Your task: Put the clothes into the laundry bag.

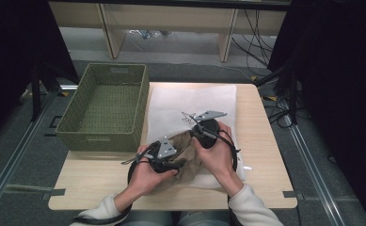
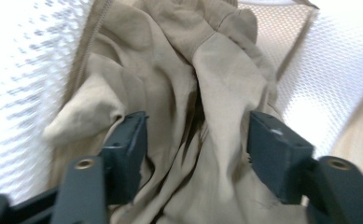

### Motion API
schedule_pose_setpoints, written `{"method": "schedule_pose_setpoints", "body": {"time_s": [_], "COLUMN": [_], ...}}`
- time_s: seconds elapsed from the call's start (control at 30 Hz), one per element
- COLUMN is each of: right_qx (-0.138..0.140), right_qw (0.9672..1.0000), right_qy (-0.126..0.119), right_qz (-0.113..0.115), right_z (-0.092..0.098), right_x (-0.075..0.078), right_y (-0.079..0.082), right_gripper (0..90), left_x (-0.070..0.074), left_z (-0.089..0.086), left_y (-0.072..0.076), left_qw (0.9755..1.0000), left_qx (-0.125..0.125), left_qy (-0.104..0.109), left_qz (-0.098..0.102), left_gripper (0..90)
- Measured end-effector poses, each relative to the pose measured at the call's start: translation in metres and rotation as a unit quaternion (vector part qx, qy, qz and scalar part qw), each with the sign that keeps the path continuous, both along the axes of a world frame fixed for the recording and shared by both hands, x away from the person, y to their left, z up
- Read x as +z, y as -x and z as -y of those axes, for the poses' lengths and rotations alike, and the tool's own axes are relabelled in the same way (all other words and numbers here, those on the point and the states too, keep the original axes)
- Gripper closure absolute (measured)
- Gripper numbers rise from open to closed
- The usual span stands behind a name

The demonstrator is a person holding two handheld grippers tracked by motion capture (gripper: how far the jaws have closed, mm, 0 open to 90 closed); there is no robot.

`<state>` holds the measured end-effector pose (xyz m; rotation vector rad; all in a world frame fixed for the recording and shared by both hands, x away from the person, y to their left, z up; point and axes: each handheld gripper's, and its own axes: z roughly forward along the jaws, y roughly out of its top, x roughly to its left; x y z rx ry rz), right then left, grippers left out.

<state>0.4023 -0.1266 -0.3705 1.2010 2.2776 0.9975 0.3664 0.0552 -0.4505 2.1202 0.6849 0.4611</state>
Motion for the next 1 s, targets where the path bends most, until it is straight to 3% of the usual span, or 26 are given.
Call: {"method": "schedule_pose_setpoints", "body": {"time_s": [0.2, 0.5, 0.53, 0.6, 0.63, 0.83, 0.93, 1.0], "right_qx": [-0.009, -0.005, 0.003, 0.002, -0.01, 0.01, -0.004, 0.003], "right_qw": [0.9999, 0.9999, 1.0, 1.0, 0.9998, 0.9999, 0.9999, 1.0], "right_qy": [-0.004, -0.001, 0.005, 0.004, -0.004, 0.007, 0.001, 0.006], "right_qz": [-0.008, -0.011, -0.001, -0.002, -0.014, -0.002, -0.014, -0.006], "right_z": [-0.001, -0.001, -0.001, -0.001, -0.002, -0.001, -0.003, -0.002], "right_x": [0.0, 0.0, 0.0, 0.0, 0.0, -0.002, -0.002, -0.002], "right_y": [0.001, 0.001, 0.0, 0.0, 0.002, -0.001, 0.002, 0.001], "right_gripper": [88.5, 88.4, 88.4, 88.4, 88.4, 88.4, 88.4, 88.5], "left_x": [0.0, -0.027, -0.03, -0.036, -0.039, -0.047, -0.048, -0.048], "left_z": [-0.01, -0.011, -0.01, -0.009, -0.009, -0.007, -0.005, -0.003], "left_y": [0.017, 0.01, 0.008, 0.004, 0.003, -0.002, -0.003, -0.004], "left_qw": [0.9996, 0.9963, 0.9961, 0.9955, 0.9955, 0.9946, 0.9944, 0.9944], "left_qx": [-0.015, -0.011, -0.008, -0.005, 0.001, -0.004, -0.009, -0.014], "left_qy": [-0.021, -0.076, -0.077, -0.083, -0.081, -0.083, -0.084, -0.083], "left_qz": [-0.01, -0.038, -0.042, -0.046, -0.05, -0.061, -0.064, -0.064], "left_gripper": [24.4, 19.9, 20.2, 24.5, 27.1, 45.3, 54.1, 59.6]}}
